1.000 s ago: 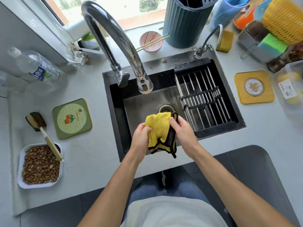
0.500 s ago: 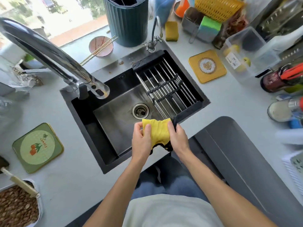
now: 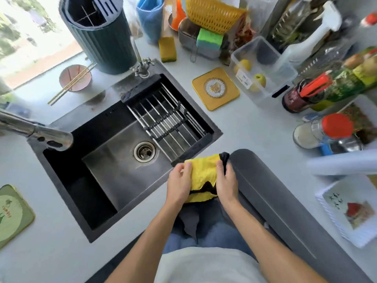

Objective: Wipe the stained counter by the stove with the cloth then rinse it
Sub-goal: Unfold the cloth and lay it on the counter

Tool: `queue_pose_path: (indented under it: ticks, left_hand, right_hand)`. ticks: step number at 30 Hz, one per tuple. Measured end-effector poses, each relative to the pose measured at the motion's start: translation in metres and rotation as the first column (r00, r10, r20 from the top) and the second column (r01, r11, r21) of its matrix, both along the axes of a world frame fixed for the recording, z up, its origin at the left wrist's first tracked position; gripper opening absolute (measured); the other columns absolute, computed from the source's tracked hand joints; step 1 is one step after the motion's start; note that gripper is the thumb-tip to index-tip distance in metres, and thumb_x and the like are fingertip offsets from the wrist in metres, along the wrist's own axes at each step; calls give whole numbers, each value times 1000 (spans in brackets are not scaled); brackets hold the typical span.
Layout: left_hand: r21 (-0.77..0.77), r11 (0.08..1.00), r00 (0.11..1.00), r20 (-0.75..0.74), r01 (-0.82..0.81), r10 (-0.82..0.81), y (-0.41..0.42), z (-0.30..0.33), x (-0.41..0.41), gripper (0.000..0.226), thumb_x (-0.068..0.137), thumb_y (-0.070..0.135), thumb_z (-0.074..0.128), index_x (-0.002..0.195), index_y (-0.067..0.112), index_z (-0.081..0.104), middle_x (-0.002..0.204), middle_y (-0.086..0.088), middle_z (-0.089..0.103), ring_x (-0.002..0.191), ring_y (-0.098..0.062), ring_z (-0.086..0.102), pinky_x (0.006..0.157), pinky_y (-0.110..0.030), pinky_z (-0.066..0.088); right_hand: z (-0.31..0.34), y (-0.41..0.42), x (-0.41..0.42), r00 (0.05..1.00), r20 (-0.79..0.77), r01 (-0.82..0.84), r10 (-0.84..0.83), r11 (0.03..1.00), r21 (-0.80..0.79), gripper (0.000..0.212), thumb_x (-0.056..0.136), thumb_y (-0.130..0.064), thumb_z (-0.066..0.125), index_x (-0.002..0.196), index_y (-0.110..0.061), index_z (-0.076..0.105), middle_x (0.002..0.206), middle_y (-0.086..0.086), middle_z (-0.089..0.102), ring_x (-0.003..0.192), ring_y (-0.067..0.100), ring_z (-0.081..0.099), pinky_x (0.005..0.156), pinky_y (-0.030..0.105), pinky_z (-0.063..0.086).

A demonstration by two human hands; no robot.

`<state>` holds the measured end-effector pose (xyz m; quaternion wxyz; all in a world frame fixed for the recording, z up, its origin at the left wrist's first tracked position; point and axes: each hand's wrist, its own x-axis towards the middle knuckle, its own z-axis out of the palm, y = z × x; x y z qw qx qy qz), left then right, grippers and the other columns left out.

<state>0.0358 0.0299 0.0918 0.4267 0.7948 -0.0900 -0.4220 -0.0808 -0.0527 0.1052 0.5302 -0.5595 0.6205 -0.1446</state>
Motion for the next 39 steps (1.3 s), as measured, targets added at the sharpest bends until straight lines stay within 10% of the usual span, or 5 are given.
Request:
queue_pose_path:
  ticks: [5,9,21,27,39]
  left_hand:
    - [-71,997,996,83,26,-20,-47,-2,-25,8,108,39,54,103,41,60,86,5,71,73,-5,64,64,-22,50]
    - [-22,999,996,70,50,-48,-69,-14,-21,23,105,22,59,124,36,60,107,7,71,95,-13,71,73,-27,60]
    - [117,993,969,242,16,-44,-115,-37,-11,76,89,6,73,154,31,41,121,5,60,99,-7,64,76,-13,51]
    - [271,881,635,614,388,-469,-108,-43,-20,75,94,-5,56,164,4,29,173,-17,23,162,-32,20,131,-39,25]
    - [571,538,335,427,620,-840,-97,-60,-4,74,113,39,36,170,12,-4,178,-6,-14,165,-25,-13,135,-49,13]
  right_hand:
    - [-19,-54,-34,996,81,-54,35,969,242,15,100,-36,66,112,-33,58,112,-14,70,112,11,66,86,27,47]
    - [-28,-104,-43,968,111,-243,225,953,183,52,92,-17,76,132,-36,48,124,-21,66,105,-17,62,87,8,47]
    - [-48,-166,-12,758,-263,-634,597,769,-83,82,95,0,61,164,-17,22,162,8,39,145,28,47,114,36,43]
    - [-53,-157,-12,507,-490,-858,709,471,-205,88,96,-6,51,168,-12,1,177,3,-7,164,23,-4,132,40,12]
    - [-67,-179,-36,192,-586,-966,787,256,29,81,111,-31,40,165,-23,-19,166,-10,-36,160,23,-23,132,52,0]
